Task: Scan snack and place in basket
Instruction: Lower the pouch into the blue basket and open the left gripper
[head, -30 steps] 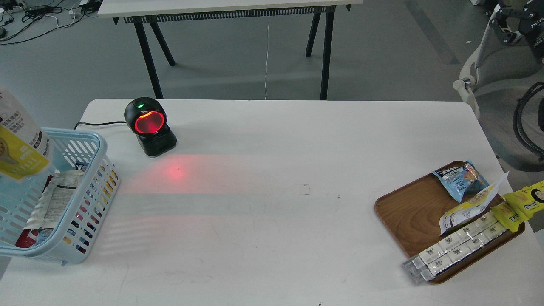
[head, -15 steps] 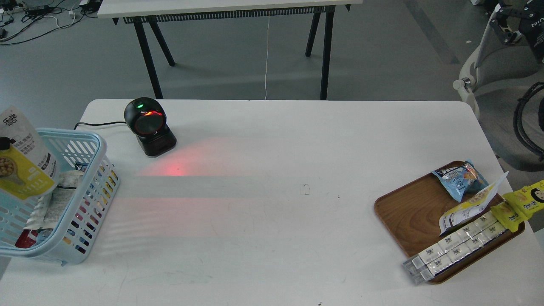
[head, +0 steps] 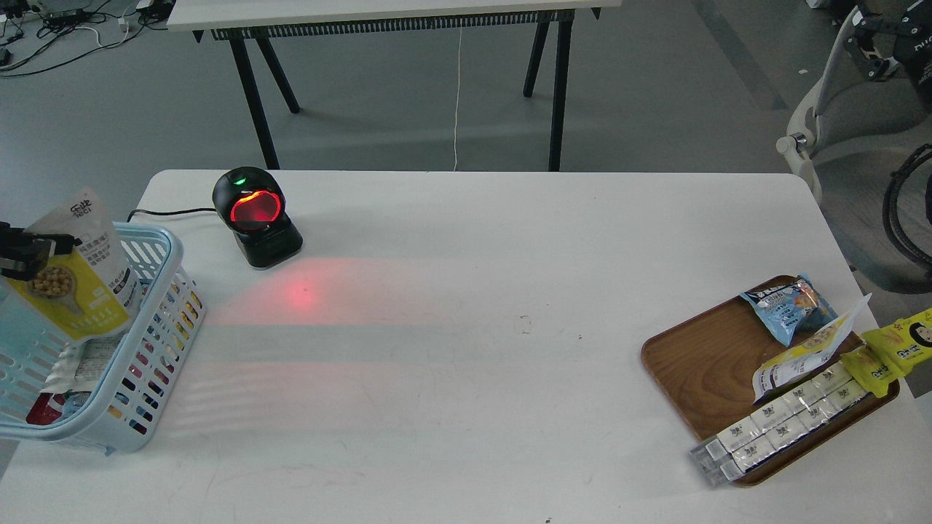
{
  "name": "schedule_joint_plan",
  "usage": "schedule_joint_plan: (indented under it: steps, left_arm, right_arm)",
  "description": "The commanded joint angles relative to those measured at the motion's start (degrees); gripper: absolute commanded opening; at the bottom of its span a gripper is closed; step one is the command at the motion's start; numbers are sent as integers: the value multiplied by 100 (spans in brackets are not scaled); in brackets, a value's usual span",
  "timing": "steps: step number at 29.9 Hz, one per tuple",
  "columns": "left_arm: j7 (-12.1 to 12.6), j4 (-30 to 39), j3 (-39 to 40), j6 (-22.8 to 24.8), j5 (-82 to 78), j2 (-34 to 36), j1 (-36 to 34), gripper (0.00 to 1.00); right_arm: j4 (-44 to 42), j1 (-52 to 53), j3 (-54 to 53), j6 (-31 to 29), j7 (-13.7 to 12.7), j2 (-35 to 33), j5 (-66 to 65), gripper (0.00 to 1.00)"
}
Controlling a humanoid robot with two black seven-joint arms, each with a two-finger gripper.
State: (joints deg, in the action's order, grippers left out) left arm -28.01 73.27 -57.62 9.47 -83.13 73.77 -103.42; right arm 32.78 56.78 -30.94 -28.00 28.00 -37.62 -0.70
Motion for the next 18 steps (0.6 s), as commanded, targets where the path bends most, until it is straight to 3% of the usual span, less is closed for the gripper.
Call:
schedule_joint_plan:
  steps: [1,9,12,13,15,17,18]
  left_arm:
    - [1,-278,118,-165,61,-213,427,5]
    - [1,-401,1409,-157,43,-205,1570,10]
    - [1,-392,2077,-121,43,-170,1930,20]
    - [1,-392,2262,-121,60,-161,1992,26]
    - [1,-401,2614,-113,139,-143,2107,47]
    - [1,-515,2799,-112,314,-152,2195,77]
    - [1,-637,2852,-112,429,-161,2212,79]
  right_arm:
    - [0,9,0,0,0,-9,0,98]
    - [0,0,0,0,0,-17,0,98]
    - [0,9,0,0,0,-17,0,98]
    - [0,9,0,0,0,-17,0,98]
    - [0,9,0,0,0,-26,0,98]
    - [0,9,0,0,0,-26,0,98]
    - [0,9,0,0,0,-18,0,98]
